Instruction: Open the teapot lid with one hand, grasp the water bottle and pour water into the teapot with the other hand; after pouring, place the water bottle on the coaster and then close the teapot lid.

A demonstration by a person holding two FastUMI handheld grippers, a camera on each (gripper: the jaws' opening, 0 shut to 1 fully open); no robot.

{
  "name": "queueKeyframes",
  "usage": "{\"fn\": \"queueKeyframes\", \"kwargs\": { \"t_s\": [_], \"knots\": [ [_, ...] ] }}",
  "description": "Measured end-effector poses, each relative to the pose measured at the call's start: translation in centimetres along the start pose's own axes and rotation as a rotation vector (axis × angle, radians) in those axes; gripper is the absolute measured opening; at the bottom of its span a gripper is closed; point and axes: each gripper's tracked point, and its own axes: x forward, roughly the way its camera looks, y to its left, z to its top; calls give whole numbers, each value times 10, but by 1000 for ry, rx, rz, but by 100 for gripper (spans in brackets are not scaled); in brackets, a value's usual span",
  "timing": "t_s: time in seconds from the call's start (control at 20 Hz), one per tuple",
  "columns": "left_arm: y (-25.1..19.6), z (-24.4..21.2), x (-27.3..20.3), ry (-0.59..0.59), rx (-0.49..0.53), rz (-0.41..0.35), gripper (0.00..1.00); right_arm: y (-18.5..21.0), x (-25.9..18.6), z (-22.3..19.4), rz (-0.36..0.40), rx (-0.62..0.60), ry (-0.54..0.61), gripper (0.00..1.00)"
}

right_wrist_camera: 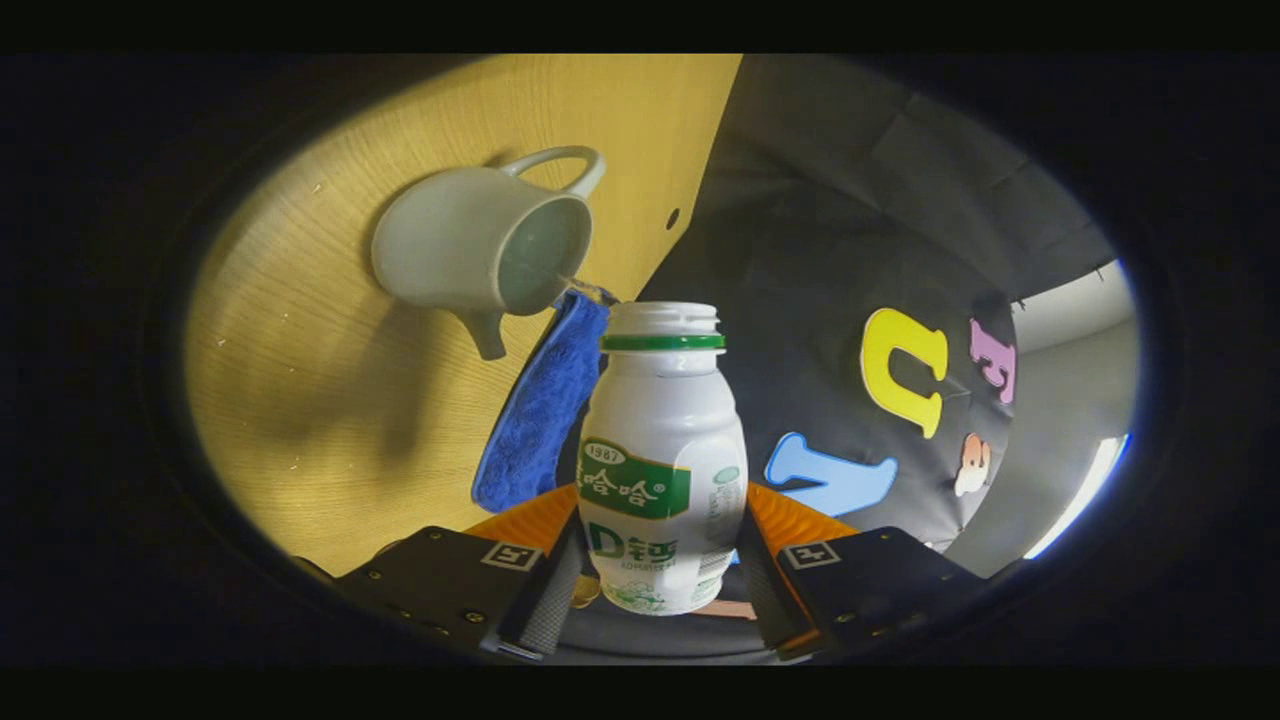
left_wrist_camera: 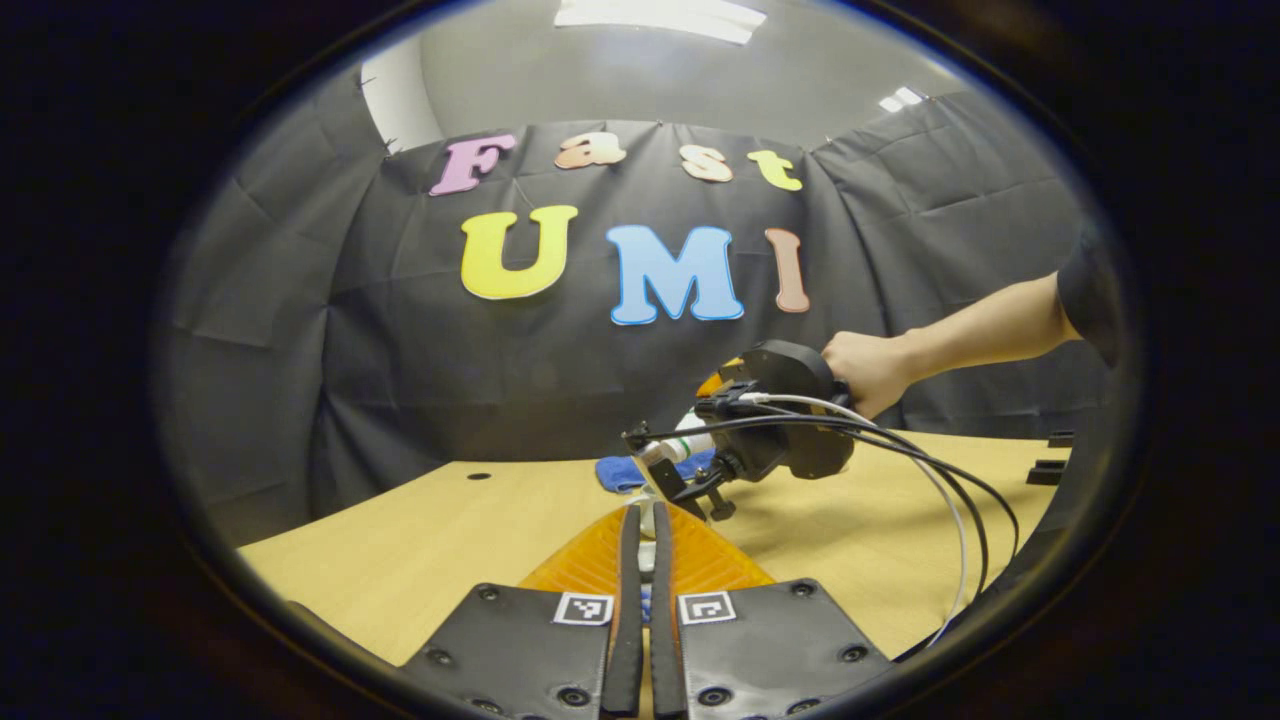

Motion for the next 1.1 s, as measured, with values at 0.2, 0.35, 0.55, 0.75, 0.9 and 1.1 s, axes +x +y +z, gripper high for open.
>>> {"fn": "queueKeyframes", "kwargs": {
  "t_s": [0.2,0.35,0.55,0.75,0.9,1.1],
  "knots": [
    [1,2,-1,-3,0,1,14,-1,-2,2,-5,-31,-11,72],
    [1,2,-1,-5,1,2,14,-4,-3,4,-14,-50,-17,72],
    [1,2,-1,-9,3,5,14,-8,-4,7,-23,-80,-25,72],
    [2,3,-1,-13,5,8,14,-11,-2,10,-33,-110,-30,72],
    [2,4,-1,-16,4,9,14,-15,-3,12,-43,-131,-35,72],
    [3,5,-1,-20,5,11,14,-16,-2,12,-49,-149,-35,72]
  ]
}}
